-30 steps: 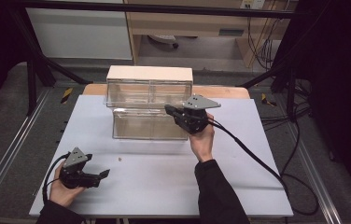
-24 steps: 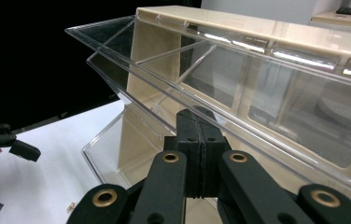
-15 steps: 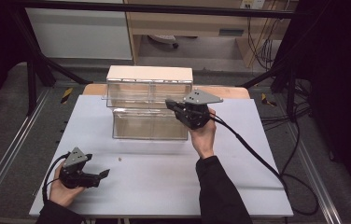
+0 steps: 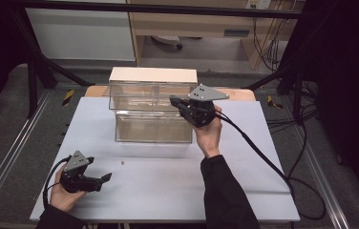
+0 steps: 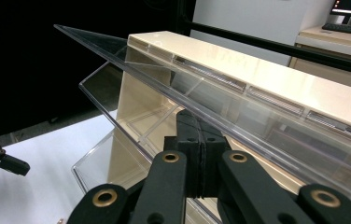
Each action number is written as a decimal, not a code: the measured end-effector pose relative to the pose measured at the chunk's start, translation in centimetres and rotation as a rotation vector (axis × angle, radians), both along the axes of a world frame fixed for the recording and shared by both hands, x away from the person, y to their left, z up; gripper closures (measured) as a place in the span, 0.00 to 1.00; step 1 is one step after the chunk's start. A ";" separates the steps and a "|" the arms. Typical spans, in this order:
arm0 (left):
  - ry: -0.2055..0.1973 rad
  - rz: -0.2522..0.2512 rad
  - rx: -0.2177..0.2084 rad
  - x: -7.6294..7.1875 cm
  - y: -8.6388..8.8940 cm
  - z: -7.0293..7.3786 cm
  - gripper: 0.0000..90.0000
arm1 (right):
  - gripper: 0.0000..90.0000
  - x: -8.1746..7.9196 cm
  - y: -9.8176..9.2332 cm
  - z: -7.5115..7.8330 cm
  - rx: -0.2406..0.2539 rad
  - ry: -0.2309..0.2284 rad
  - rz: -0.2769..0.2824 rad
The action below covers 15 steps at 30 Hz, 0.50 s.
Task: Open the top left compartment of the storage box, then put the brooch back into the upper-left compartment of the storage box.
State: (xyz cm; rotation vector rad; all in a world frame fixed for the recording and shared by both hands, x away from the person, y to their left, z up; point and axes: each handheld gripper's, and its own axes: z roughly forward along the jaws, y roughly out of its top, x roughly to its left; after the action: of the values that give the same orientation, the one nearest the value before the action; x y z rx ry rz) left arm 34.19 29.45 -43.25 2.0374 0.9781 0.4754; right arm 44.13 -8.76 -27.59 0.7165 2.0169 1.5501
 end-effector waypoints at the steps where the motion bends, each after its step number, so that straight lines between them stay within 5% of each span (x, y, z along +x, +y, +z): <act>1: 0.000 0.000 0.000 0.0 0.0 0.0 0.07 | 1.00 0.0 0.0 0.0 0.000 0.001 -0.001; 15: -0.002 -0.002 0.003 0.4 -0.6 0.3 0.07 | 1.00 0.1 -0.3 0.3 -0.001 0.007 -0.008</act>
State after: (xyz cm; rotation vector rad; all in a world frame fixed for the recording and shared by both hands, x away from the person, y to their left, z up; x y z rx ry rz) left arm 34.57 28.80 -42.93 2.0403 0.9745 0.4781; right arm 44.27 -9.04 -27.31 0.7298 2.0170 1.5443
